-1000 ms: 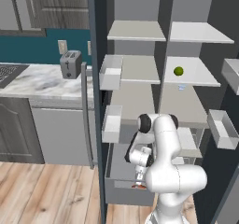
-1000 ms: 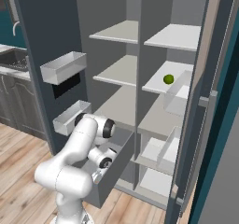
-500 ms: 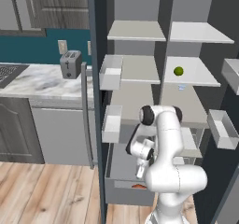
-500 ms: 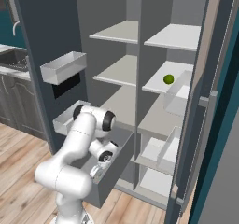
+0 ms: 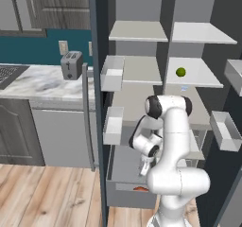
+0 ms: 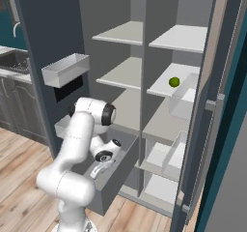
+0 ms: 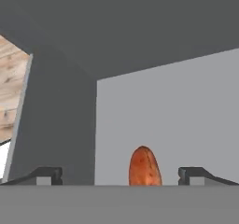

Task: Take the lime and sweet potato from the fridge shelf and place them in the freezer drawer to begin freezing them.

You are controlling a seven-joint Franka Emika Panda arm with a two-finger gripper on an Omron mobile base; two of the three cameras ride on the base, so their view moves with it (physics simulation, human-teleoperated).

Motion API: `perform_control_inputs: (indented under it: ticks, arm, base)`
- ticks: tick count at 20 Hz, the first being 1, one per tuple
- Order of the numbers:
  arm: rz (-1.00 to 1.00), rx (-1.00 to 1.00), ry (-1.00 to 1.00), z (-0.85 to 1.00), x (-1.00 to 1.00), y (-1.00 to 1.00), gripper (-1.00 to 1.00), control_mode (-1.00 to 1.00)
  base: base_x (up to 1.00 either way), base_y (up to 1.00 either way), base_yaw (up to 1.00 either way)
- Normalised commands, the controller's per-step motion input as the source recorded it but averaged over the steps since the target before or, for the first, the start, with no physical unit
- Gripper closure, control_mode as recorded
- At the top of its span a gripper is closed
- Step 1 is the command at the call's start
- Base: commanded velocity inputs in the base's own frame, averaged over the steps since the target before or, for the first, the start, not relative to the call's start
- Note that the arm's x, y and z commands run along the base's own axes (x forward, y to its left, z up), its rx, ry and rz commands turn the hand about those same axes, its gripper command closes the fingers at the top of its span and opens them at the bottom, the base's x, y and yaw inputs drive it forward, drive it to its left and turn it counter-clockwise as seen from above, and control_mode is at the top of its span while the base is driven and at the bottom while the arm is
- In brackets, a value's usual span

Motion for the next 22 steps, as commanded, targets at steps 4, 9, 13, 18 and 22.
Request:
perform_control_inputs:
  ticks: [4,9,13,18,22]
  arm:
    - [-0.12,0.0,-0.17,0.82,-0.26,0.0,-1.0,-1.0]
    - [-0.15,0.0,-0.12,0.99,-0.13,-0.02,-1.0,-1.0]
    - [-0.17,0.0,-0.06,0.99,-0.14,-0.19,-1.0,-1.0]
    - [-0.13,0.0,-0.03,0.98,-0.14,-0.33,-1.0,-1.0]
    - [-0.1,0.0,-0.01,1.0,-0.03,-0.39,-1.0,-1.0]
  base:
    - [0.0,0.0,0.0]
    - [0.0,0.0,0.0]
    - [0.0,0.0,0.0]
    - [0.0,0.0,0.0]
    - [0.0,0.0,0.0]
